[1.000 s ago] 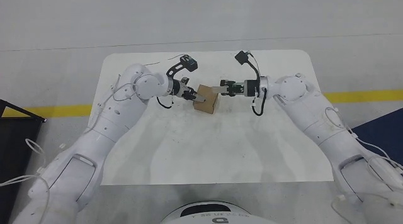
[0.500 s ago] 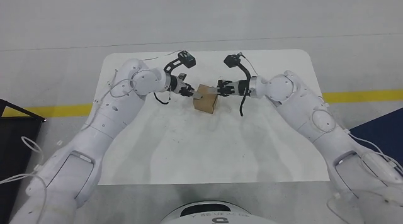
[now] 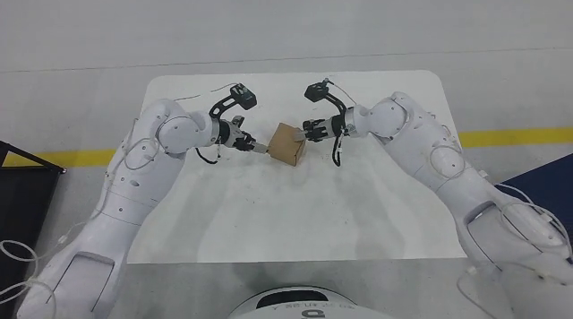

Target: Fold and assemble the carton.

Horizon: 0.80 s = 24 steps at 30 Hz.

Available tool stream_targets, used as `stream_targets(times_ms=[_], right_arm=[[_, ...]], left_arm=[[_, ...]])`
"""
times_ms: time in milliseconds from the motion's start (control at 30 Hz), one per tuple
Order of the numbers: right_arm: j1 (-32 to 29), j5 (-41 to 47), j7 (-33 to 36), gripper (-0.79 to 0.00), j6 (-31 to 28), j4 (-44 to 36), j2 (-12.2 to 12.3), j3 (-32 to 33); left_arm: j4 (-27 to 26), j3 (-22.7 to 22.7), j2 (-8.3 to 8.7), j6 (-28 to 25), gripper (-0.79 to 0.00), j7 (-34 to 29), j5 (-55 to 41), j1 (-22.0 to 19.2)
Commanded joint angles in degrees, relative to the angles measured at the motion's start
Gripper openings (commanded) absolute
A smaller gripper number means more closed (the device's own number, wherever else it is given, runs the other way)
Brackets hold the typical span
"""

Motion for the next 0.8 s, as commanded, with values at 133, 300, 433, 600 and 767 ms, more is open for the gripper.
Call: stream_targets(times_ms=[133, 300, 433, 600, 767], right_arm=[[0.8, 0.7, 0.8, -0.219, -0.8, 1.2, -1.1, -0.7], [1.0, 1.6, 1.3, -0.252, -1.0, 2.4, -1.9, -1.2], [0.9, 2.4, 1.4, -0.265, -1.0, 3.3, -2.4, -1.2], [0.6, 3.5, 1.7, -0.265, -1.4, 3.7, -2.7, -0.9], [0.3, 4.1, 2.2, -0.259, -1.0, 3.7, -2.8, -0.4]], left_arm=[[-1.7, -0.1, 0.65, -0.2, 0.0, -0.8, 0.1, 2.5], [0.2, 1.5, 0.32, 1.2, 0.0, 1.1, -0.1, 1.8], [2.6, 3.2, -0.15, 2.1, 0.0, 2.8, 0.0, 0.6], [6.4, 5.6, -0.93, 1.7, 0.0, 4.5, -0.5, -1.8], [9.1, 7.4, -1.62, 0.9, 0.0, 5.9, -0.6, -4.4]])
